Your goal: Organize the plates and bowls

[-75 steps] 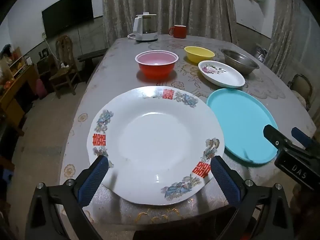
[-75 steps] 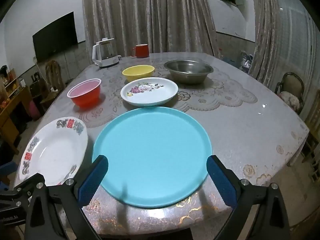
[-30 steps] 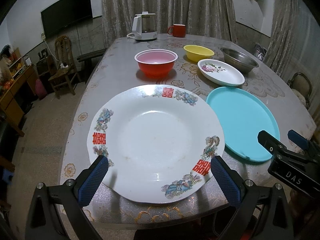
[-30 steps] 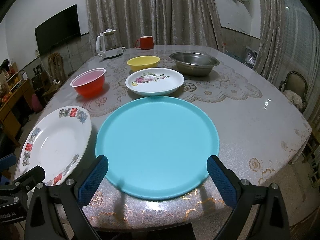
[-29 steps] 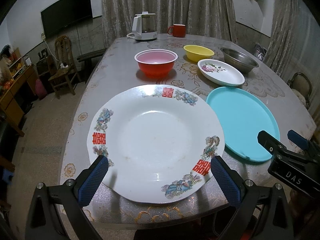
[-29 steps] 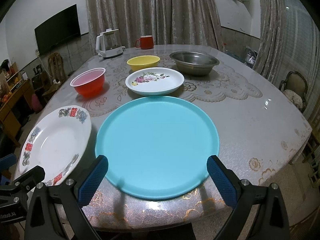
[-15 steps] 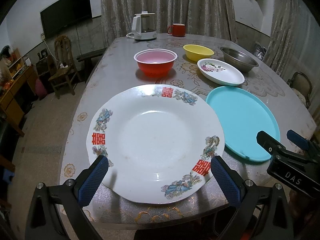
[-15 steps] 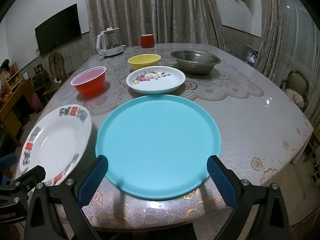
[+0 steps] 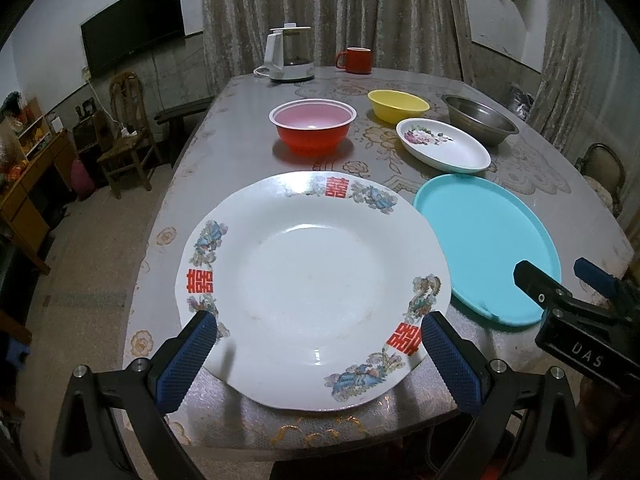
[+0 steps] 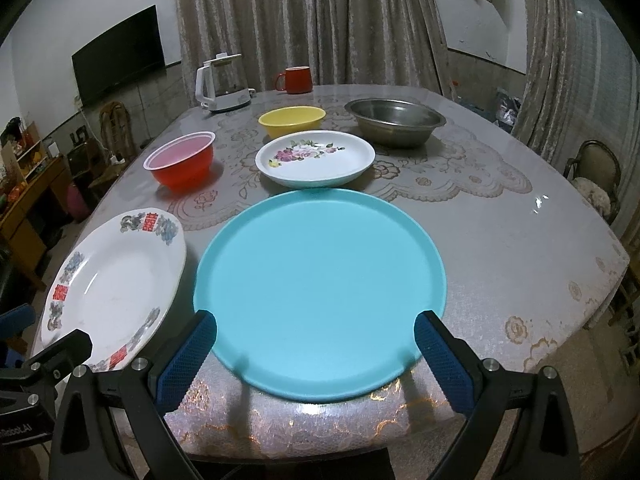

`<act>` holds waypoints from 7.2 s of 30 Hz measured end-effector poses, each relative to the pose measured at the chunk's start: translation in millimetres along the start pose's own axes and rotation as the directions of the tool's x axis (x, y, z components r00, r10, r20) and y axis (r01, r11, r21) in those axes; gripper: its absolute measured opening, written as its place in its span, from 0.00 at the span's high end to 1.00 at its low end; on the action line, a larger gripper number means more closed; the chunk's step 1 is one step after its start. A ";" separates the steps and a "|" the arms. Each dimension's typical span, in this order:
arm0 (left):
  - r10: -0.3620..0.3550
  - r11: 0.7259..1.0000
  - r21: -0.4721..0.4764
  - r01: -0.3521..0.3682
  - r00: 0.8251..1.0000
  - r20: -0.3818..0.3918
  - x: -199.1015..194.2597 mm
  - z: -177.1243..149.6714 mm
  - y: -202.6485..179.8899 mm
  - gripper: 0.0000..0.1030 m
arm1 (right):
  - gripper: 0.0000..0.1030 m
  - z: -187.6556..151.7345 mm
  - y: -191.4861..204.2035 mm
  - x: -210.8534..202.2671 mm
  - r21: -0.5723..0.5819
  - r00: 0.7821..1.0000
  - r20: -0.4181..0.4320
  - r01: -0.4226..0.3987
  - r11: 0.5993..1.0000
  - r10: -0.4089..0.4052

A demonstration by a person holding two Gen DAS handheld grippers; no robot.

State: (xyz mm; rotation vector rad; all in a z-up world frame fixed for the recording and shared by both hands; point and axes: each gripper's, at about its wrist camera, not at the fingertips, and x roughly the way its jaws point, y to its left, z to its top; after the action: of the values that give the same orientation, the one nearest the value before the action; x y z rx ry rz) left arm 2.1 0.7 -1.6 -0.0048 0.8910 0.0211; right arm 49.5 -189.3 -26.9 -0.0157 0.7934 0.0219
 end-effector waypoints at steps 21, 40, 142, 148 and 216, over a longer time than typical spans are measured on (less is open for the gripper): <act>-0.042 0.996 -0.085 0.040 0.999 -0.022 8.1 6.5 26.3 0.00 | 0.00 25.3 7.4 -2.5 -0.156 0.984 0.093 -0.139 0.978 0.154; -0.279 0.840 -0.450 0.303 0.953 0.120 12.0 -10.5 123.0 0.00 | 0.01 52.6 42.1 19.4 -0.315 0.954 0.065 -0.260 0.913 0.294; -0.482 0.853 0.203 0.481 0.875 -0.046 77.9 42.3 -94.6 0.37 | 0.70 31.6 -88.7 57.1 0.025 0.914 -0.026 -0.404 0.915 0.404; -0.440 0.870 0.213 0.444 0.895 -0.068 84.0 41.7 -96.8 0.36 | 0.70 26.5 -98.6 66.0 0.067 0.920 -0.037 -0.387 0.920 0.390; -0.422 0.905 -0.019 0.426 0.888 -0.182 172.7 175.8 -85.7 0.47 | 0.73 153.4 -121.7 177.0 0.123 0.875 -0.172 -0.436 0.892 0.452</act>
State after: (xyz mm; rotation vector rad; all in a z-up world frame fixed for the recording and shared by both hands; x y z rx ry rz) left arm 249.1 -79.8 -25.8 -0.1848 1.0583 -0.4055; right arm 286.0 -305.1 -44.8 0.2464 0.9827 0.4326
